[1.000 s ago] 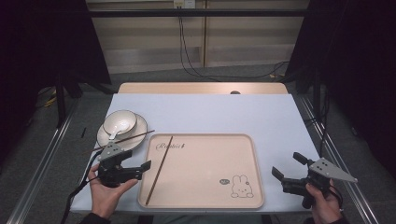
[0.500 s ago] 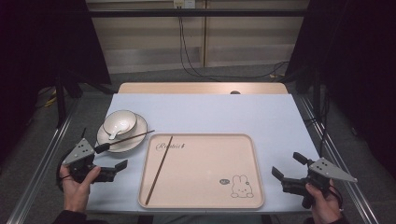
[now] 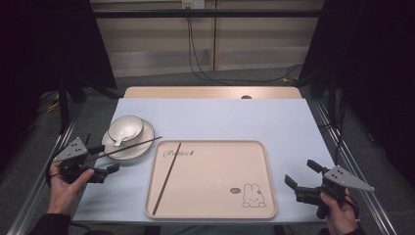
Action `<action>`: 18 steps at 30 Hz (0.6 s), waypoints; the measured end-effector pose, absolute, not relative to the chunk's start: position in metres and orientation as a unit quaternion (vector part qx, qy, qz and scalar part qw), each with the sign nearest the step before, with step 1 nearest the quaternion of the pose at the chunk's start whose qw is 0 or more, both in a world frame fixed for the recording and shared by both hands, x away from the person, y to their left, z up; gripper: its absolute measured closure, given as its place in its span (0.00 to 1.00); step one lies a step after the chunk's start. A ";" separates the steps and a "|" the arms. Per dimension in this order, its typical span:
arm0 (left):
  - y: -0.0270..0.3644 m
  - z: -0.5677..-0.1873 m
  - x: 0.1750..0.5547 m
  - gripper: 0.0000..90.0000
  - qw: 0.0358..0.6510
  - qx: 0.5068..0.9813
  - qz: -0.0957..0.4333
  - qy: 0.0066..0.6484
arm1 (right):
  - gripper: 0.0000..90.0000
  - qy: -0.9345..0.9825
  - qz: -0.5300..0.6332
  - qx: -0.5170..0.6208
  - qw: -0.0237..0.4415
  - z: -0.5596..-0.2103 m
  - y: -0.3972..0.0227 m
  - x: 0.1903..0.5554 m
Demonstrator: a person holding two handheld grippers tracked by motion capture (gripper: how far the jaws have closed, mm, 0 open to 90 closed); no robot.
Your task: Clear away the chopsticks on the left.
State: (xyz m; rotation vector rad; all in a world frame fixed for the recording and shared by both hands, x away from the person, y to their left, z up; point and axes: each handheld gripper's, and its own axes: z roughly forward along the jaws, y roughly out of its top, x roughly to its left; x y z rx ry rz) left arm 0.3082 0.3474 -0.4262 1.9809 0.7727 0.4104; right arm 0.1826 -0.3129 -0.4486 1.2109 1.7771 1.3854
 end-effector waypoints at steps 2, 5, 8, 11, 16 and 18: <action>0.354 -0.426 0.318 0.09 0.468 0.813 0.149 0.313 | 0.02 0.665 0.518 0.453 0.289 -0.449 -0.313 0.183; 0.358 -0.428 0.325 0.09 0.459 0.819 0.143 0.313 | 0.02 0.665 0.518 0.454 0.287 -0.449 -0.313 0.183; 0.361 -0.431 0.330 0.16 0.432 0.833 0.164 0.304 | 0.02 0.665 0.518 0.453 0.290 -0.449 -0.313 0.183; 0.363 -0.434 0.335 0.30 0.420 0.843 0.164 0.293 | 0.02 0.666 0.518 0.453 0.289 -0.449 -0.313 0.183; 0.366 -0.438 0.344 0.58 0.415 0.849 0.153 0.289 | 0.02 0.666 0.516 0.455 0.288 -0.449 -0.313 0.183; 0.365 -0.436 0.351 0.63 0.404 0.856 0.153 0.284 | 0.02 0.667 0.515 0.453 0.289 -0.449 -0.314 0.183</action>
